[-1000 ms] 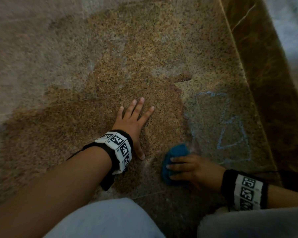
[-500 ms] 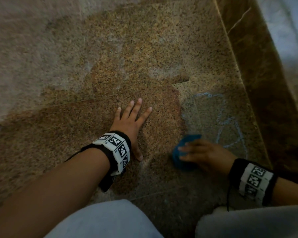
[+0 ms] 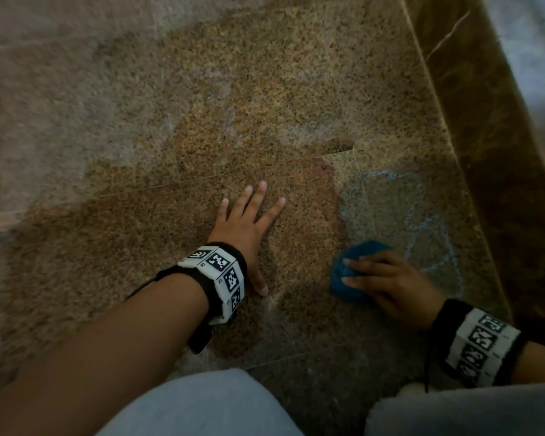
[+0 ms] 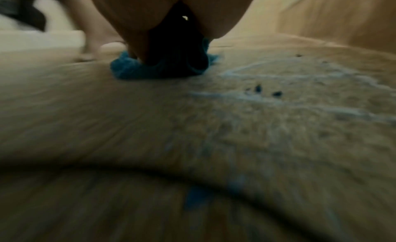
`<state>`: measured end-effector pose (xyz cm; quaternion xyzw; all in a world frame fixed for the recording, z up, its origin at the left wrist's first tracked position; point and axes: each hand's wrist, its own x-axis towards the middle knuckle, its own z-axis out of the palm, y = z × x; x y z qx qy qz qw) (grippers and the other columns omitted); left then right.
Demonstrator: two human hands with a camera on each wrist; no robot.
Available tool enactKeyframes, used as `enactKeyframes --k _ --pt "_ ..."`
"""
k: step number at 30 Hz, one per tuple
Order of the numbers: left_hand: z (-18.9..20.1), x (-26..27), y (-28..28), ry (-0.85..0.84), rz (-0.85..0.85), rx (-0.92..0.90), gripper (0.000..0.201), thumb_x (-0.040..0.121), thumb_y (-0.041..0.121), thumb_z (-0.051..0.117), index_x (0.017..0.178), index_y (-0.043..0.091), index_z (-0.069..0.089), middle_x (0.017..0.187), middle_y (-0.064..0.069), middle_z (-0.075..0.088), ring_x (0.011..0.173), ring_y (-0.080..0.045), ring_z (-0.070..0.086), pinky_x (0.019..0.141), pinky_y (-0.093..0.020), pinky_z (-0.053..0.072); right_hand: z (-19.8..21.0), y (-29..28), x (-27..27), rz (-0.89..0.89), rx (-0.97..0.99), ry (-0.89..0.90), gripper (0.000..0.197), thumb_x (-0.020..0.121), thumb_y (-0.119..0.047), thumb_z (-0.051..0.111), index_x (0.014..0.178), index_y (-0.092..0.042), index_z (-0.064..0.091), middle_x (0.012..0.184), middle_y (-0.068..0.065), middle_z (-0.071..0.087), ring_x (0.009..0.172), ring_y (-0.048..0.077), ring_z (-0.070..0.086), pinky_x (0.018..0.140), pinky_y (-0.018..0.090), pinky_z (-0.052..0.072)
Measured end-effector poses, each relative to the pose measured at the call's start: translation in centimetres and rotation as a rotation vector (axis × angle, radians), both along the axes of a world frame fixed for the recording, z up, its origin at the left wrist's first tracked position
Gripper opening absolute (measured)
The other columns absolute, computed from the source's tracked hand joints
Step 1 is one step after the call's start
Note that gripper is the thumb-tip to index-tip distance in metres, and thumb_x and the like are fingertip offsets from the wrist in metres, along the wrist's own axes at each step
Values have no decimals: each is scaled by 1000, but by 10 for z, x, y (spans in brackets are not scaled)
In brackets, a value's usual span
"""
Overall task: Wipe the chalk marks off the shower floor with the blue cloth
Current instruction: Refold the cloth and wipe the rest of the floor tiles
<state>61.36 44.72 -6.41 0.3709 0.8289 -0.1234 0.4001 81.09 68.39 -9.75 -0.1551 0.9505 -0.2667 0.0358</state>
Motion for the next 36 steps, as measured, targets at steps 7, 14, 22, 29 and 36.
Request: enactKeyframes --k 7,14,22,29,36 --pt "-1 0 1 -2 2 -5 157 44 69 83 140 36 -37 144 -3 -50 139 -28 -36 115 -55 -10 6 11 1 202 -13 -99 42 101 -36 27 111 -29 67 127 -5 60 105 14 52 89 26 45" --pt "-2 0 0 -8 7 1 158 44 68 83 139 37 -39 143 -2 -51 139 -27 -37 114 -54 -12 7 0 27 82 -30 -47 45 101 -32 26 107 -24 70 125 -2 61 100 15 51 88 24 39" --pt "-2 0 -1 -3 7 8 158 43 69 83 139 37 -38 144 -1 -51 139 -27 -36 115 -55 -10 8 29 0 -160 -45 -96 42 100 -40 27 114 -26 64 127 -1 59 103 14 50 89 31 39" --pt "-3 0 0 -8 9 2 158 44 69 83 138 38 -39 143 -1 -51 139 -27 -37 114 -54 -11 19 14 16 314 76 -140 51 101 -38 21 106 -31 71 125 -11 61 101 7 47 82 17 46" --pt "-2 -1 -1 -6 8 14 157 44 68 83 138 37 -39 144 -1 -51 139 -27 -36 114 -54 -12 12 -8 15 112 15 -25 53 102 -35 22 102 -23 73 121 -1 64 100 10 49 85 23 41"
